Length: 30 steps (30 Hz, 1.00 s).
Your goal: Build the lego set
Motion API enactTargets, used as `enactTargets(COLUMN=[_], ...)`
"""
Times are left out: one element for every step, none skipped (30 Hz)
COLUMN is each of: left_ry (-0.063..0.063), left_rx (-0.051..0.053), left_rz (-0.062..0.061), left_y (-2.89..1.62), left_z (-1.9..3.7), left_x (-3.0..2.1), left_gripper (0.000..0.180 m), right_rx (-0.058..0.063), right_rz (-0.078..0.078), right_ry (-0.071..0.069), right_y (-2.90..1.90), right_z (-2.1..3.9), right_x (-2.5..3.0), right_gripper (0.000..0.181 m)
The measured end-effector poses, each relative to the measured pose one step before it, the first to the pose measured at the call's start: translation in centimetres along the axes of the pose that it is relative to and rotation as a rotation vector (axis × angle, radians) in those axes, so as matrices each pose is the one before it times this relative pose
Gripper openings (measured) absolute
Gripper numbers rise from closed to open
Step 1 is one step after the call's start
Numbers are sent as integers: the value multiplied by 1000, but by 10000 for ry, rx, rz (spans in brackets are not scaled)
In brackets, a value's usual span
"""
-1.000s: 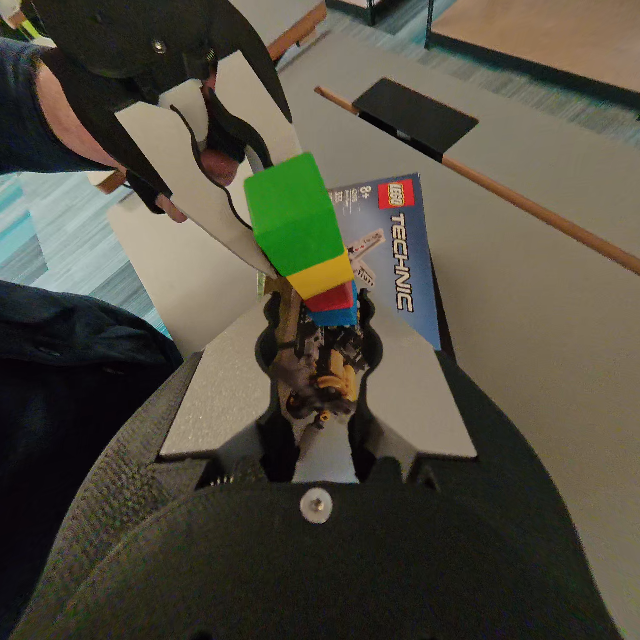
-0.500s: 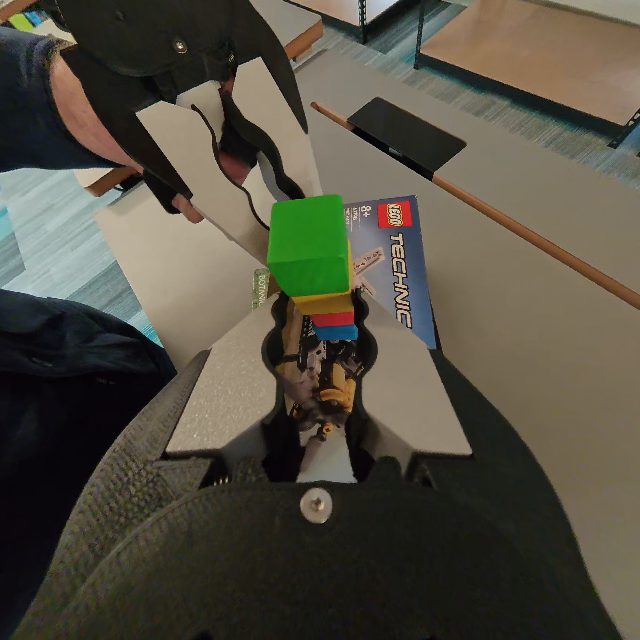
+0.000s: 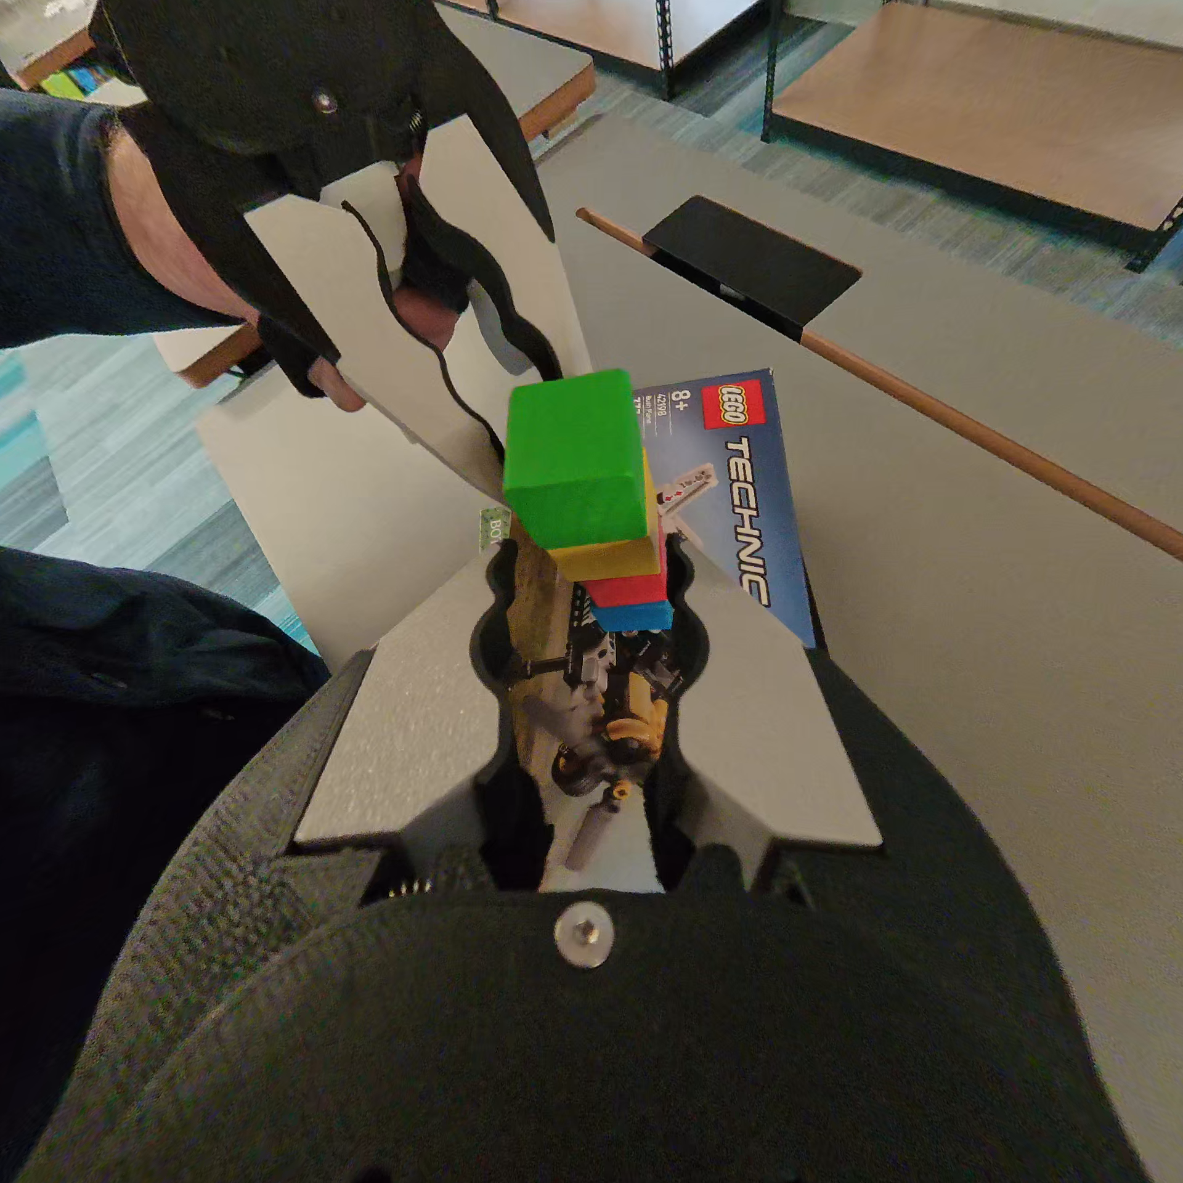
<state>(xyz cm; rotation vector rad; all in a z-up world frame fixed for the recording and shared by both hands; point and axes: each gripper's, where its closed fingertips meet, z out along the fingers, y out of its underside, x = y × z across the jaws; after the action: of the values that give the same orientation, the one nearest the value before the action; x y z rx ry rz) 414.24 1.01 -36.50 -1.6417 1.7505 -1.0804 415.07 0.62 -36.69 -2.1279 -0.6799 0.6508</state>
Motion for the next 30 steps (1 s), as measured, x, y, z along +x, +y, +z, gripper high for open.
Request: enactTargets(left_ry=[-17,-38,-69,-37,17,5,-29,-27,21,12,24,20,19,-23,-15,1,-23,-69,-77,-60,-53,-71,-57,-50,-50,-46,-79,-67,-51,-24], left_rx=[56,39,49,44,24,0,-30,-45,-21,5,11,-50,-62,-8,16,14,-10,-36,-5,25,-17,-53,-53,-69,-79,-78,-81,-79,-52,-4], left_rz=[37,59,93,80,40,40,43,29,11,-33,-59,-66,-20,17,-19,-49,-38,-35,-48,-68,-89,-81,-55,-68,-93,-87,-72,-79,-102,-100], left_y=[-207,-226,-277,-271,-229,-162,-73,11,26,29,48,179,215,102,46,42,77,127,116,101,201,280,303,352,391,419,468,502,474,404], left_z=[-169,-131,-117,-75,-14,62,93,106,78,29,21,32,29,-21,-52,-51,-54,-77,-125,-147,-136,-125,-121,-109,-97,-105,-108,-102,-112,-130], left_x=[72,48,20,42,87,52,-19,-44,4,-16,-20,-32,14,-2,-6,6,-39,-115,-147,-123,-120,-130,-51,-8,3,51,9,23,41,100], left_gripper=[26,26,25,24,24,23,22,22,21,20,20,20,20,21,21,22,23,25,26,26,27,29,30,30,32,33,34,35,35,36], right_rx=[17,9,25,52,50,25,-3,-29,-59,-84,-49,15,-1,-15,17,38,25,37,40,3,-18,-25,-42,-70,-77,-83,-103,-108,-52,-14], right_rz=[-127,-113,-57,-34,-31,-28,-21,-27,-46,-58,-46,-12,29,30,11,16,38,51,77,108,112,100,98,99,78,57,48,56,55,68], right_ry=[58,60,55,30,7,14,9,-17,-19,-8,22,23,-4,-13,35,16,-31,-17,31,43,50,47,33,15,11,35,57,57,42,18], right_y=[-121,-153,-209,-271,-270,-215,-161,-85,-11,70,60,-18,-15,11,-12,-22,36,69,136,255,339,372,396,433,439,449,462,427,303,218], right_z=[-170,-168,-147,-125,-82,-24,43,100,121,109,59,44,47,7,-40,-89,-147,-198,-240,-243,-236,-216,-185,-146,-105,-59,-17,1,-8,-5], right_x=[-69,-37,22,12,17,41,31,-19,-65,-54,-33,-28,-47,-47,33,9,-45,-25,57,118,139,133,100,72,28,37,31,-13,-95,-183], right_gripper=[47,46,47,46,45,44,42,42,41,39,39,38,38,40,40,41,42,43,44,44,46,48,49,50,50,50,50,50,50,50])
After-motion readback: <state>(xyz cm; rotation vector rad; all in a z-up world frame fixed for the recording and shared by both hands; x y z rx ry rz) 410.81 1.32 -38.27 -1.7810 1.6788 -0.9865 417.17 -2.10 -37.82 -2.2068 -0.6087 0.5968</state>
